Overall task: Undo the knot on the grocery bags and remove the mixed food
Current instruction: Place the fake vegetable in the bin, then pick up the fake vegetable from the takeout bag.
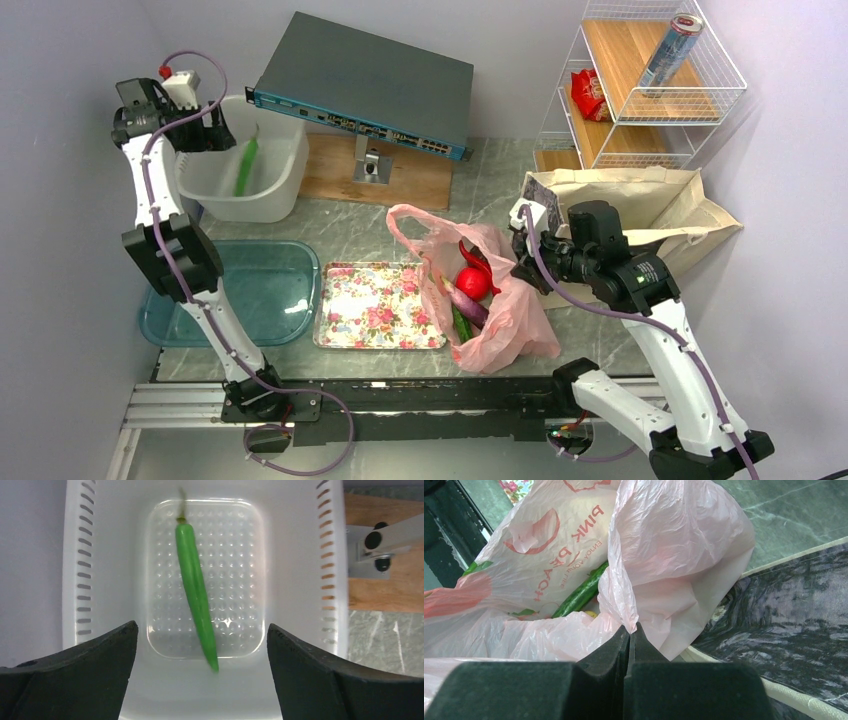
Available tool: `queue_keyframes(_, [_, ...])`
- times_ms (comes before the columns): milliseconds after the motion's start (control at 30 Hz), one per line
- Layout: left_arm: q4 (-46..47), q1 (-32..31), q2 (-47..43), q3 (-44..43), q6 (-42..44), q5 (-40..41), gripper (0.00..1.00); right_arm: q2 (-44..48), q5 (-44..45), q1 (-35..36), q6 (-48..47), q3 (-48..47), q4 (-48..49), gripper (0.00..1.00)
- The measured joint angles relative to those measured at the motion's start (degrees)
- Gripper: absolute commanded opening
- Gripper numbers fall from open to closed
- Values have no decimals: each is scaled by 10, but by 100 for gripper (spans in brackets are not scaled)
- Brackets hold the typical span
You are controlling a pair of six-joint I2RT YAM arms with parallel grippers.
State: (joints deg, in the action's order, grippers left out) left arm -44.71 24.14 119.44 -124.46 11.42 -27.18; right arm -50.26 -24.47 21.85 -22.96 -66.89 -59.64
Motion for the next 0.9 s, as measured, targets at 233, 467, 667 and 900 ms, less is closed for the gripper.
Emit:
queue_keyframes(233, [80, 27, -204, 150, -5, -78, 99, 10, 3, 0, 4, 1, 2, 0])
queue_keyframes(467, [91, -2, -495, 269, 156, -241, 89, 45, 6, 0, 7, 25, 21, 0])
queue_keyframes(667, [7, -327, -625, 434, 378, -247, 63, 67, 7, 0, -3, 42, 30, 0])
queue_keyframes(900, [39, -644, -539, 548, 511, -113, 52, 87, 0, 0, -33, 42, 21, 0])
